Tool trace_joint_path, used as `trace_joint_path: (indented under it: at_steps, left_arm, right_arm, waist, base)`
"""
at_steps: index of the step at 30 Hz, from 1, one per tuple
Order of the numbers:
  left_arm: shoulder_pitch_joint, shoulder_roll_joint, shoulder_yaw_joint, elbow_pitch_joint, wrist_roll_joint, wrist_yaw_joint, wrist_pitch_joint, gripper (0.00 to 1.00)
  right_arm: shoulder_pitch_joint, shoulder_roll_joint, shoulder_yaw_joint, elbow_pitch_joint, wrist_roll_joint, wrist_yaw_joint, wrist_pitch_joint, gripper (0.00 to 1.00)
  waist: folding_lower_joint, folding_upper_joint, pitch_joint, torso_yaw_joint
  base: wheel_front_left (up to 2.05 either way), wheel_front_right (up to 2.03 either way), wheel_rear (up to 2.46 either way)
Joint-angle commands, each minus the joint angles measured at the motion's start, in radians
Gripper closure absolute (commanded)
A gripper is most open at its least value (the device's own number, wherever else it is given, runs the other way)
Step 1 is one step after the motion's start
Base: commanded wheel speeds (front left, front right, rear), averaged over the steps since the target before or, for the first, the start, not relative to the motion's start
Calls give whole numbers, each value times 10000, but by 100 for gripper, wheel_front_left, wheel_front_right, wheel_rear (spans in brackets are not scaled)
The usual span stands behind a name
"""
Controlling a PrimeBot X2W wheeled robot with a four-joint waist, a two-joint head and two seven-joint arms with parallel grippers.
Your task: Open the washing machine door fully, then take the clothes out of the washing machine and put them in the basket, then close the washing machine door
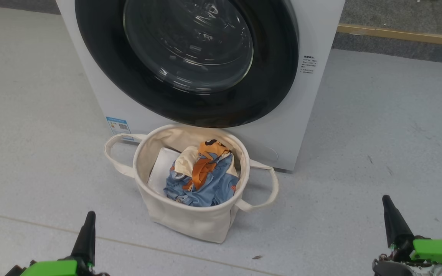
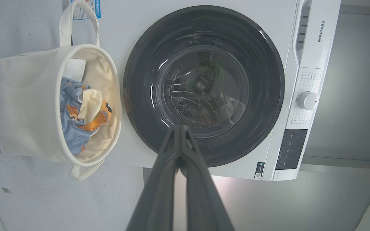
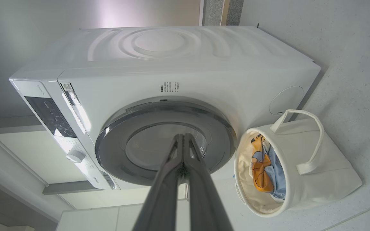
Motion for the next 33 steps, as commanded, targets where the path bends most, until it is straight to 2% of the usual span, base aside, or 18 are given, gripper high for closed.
trace_joint_path:
  at_steps: [1, 33]
  left_arm:
    - [-446, 58, 338, -267, -33, -71, 78, 100]
    - [-446, 58, 337, -267, -33, -71, 77, 100]
  right_arm:
    - [-489, -116, 200, -313, 58, 2, 83, 100]
    - [-489, -116, 200, -313, 58, 2, 83, 100]
  waist:
    - [0, 0, 0, 0]
    - [0, 0, 0, 0]
  base:
    - [0, 0, 0]
    - [0, 0, 0]
